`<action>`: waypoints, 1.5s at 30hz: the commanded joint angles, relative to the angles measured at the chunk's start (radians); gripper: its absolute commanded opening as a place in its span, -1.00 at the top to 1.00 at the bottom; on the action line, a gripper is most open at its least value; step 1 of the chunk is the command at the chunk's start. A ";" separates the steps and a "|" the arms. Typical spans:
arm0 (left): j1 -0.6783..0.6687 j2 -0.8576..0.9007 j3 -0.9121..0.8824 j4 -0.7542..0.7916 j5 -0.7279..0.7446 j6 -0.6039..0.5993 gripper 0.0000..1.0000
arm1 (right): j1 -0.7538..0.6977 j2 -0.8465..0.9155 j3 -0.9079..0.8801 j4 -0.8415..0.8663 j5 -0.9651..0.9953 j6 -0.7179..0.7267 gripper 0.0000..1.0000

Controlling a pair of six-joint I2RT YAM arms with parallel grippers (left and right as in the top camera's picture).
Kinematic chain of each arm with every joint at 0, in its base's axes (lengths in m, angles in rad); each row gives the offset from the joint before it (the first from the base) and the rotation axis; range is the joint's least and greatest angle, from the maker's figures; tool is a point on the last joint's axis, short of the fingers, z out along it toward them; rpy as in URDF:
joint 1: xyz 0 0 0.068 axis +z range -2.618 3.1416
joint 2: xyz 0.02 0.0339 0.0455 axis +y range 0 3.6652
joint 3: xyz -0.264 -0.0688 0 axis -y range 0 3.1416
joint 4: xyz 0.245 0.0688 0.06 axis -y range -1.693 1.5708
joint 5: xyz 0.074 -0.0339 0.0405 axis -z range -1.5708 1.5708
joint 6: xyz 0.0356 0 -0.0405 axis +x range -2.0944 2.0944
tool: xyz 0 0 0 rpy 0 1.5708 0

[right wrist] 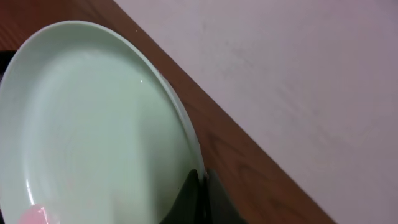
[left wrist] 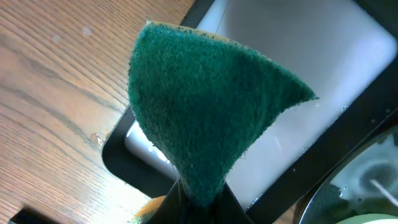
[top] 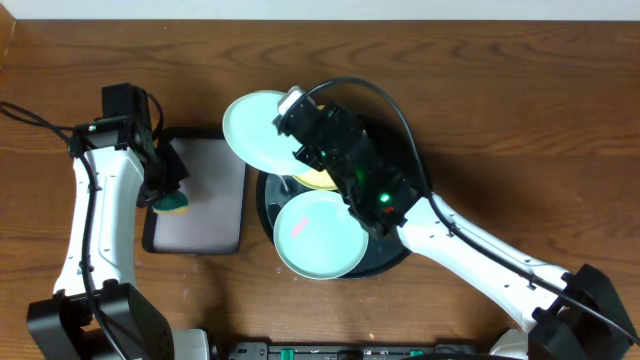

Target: Clean dirty plates on tray and stack at the side

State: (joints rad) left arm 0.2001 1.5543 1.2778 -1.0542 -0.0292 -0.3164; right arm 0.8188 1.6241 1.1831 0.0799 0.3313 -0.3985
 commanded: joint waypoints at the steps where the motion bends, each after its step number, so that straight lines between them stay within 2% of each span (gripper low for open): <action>1: 0.001 -0.002 -0.007 -0.002 -0.005 0.006 0.86 | 0.021 -0.014 0.013 0.007 0.071 -0.083 0.98; 23: 0.001 -0.002 -0.007 -0.002 -0.005 0.006 0.85 | 0.044 -0.014 0.013 0.014 0.100 -0.120 0.97; 25: 0.001 -0.002 -0.007 -0.002 -0.005 0.006 0.85 | 0.053 -0.014 0.013 0.021 0.179 -0.185 0.97; 27: 0.001 -0.002 -0.007 -0.003 -0.005 0.006 0.85 | 0.053 -0.014 0.013 0.053 0.263 -0.187 0.97; 31: 0.000 -0.002 -0.007 -0.003 -0.005 0.006 0.85 | 0.068 -0.014 0.013 0.053 0.245 -0.190 0.98; 34: 0.001 -0.002 -0.007 -0.006 -0.005 0.006 0.85 | 0.072 -0.014 0.013 0.063 0.337 -0.229 0.97; 41: 0.000 -0.002 -0.007 -0.007 -0.005 0.006 0.85 | 0.079 -0.014 0.013 0.016 0.279 0.030 0.98; 45: 0.000 -0.002 -0.007 -0.007 -0.005 0.006 0.85 | 0.064 -0.014 0.013 -0.077 0.275 0.314 0.98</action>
State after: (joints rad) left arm 0.2001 1.5543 1.2774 -1.0580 -0.0288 -0.3164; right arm 0.8829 1.6238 1.1831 0.0406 0.6113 -0.3672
